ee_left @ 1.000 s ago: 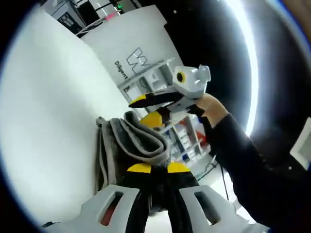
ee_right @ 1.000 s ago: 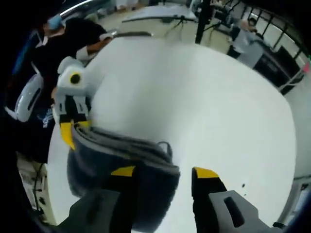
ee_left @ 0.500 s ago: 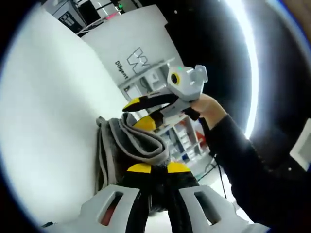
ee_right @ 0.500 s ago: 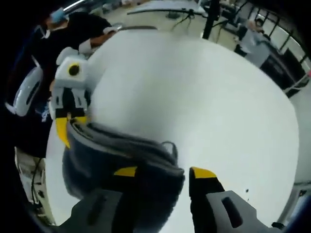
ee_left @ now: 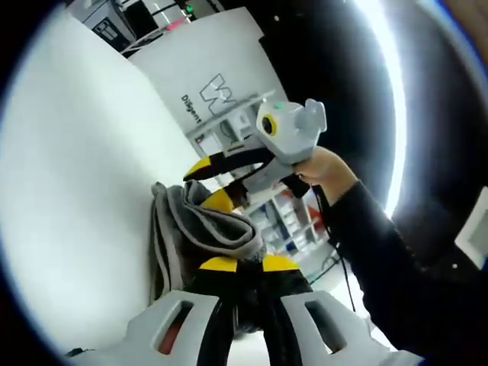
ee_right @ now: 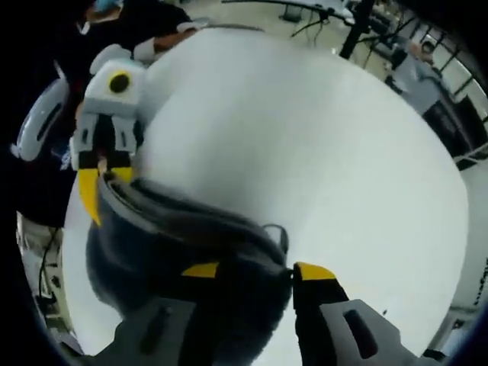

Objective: Open the folded towel by lifting each exposed corner and separating the folded layers until the towel lies flat within the target outline without major curled edges

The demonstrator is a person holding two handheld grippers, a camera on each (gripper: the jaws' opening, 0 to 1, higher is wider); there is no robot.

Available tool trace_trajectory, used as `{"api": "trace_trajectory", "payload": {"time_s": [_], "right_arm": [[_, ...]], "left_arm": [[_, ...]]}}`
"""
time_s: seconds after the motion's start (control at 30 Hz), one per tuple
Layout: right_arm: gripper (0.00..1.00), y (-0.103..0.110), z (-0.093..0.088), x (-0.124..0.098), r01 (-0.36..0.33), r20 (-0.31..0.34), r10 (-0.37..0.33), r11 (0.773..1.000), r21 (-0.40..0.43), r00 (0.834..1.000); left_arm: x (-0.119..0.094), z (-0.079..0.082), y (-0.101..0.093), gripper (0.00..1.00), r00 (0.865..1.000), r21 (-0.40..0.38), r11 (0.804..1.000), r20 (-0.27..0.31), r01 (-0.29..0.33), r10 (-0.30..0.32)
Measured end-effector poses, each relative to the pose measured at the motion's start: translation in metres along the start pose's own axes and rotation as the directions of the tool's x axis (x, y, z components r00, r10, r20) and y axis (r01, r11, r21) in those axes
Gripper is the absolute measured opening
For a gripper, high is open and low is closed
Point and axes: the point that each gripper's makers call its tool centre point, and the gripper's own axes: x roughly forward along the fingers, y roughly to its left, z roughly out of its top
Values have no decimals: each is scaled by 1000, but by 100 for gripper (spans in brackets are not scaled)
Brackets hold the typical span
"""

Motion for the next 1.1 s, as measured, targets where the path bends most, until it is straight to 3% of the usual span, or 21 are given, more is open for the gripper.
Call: {"api": "trace_trajectory", "payload": {"time_s": [0.3, 0.47, 0.83, 1.1], "right_arm": [[29, -6, 2, 2, -24, -37, 23, 999, -31, 999], [22, -4, 1, 4, -36, -43, 33, 998, -49, 999], [9, -8, -3, 0, -28, -22, 28, 999, -35, 999], [9, -9, -3, -11, -3, 13, 3, 1000, -16, 1000]], "left_arm": [[0, -1, 0, 6, 1000, 1, 1000, -2, -3, 3], [1, 1, 2, 6, 1000, 1, 1000, -1, -5, 5], [0, 0, 2, 6, 1000, -3, 1000, 6, -2, 2], [0, -1, 1, 5, 1000, 6, 1000, 5, 0, 0]]}}
